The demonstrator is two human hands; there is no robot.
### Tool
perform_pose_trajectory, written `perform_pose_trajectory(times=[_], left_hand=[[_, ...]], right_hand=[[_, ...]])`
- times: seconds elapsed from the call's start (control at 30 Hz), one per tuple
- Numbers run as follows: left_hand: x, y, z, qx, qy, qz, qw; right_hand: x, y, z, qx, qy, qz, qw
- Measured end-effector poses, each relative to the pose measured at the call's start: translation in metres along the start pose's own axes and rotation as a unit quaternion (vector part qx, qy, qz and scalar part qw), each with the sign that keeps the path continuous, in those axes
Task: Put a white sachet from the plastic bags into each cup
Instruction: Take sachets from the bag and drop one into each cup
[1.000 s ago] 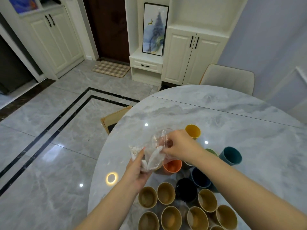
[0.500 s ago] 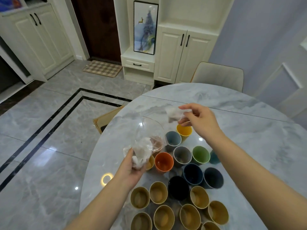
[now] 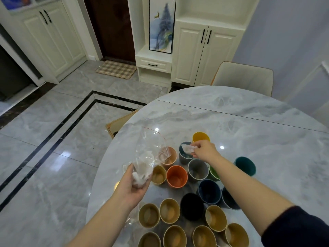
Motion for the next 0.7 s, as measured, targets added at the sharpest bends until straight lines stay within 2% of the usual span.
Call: perform_pose_trajectory(times=[0.07, 0.27, 0.43, 0.47, 0.6, 0.7], left_hand=[[-0.003, 0.000, -0.001, 0.000, -0.004, 0.009, 1.000], [-0.006, 0.001, 0.000, 0.012, -0.014, 0.012, 1.000], [-0.013, 0.012, 0.005, 0.036, -0.011, 0.030, 0.999], [-0.013, 0.014, 0.006, 0.043, -0.004, 0.032, 0.999], [-0.012, 0.023, 0.004, 0.055, 0.022, 0.052, 0.997], [-0.013, 0.028, 0.003, 0.081, 0.039, 0.068, 0.994]], right_hand=[[0.003, 0.007, -0.001, -0.030, 0.002, 0.015, 0.999], [-0.005, 0.004, 0.006, -0.013, -0.017, 0.023, 1.000], [-0.055, -0.048, 0.056, 0.114, -0.108, -0.090, 0.984], [-0.069, -0.058, 0.069, 0.130, -0.133, -0.093, 0.978], [-0.118, -0.066, 0.112, 0.074, -0.223, -0.001, 0.972], [-0.130, -0.057, 0.119, 0.009, -0.236, 0.035, 0.971]])
Point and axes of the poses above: each hand's wrist, its own x-axis towards the middle knuckle, its own y-axis out of the palm, z = x × y, the point moved 8 cm from there along x, towards the middle knuckle, and after that the axes turned 7 degrees about -x, right-handed, at the moved point
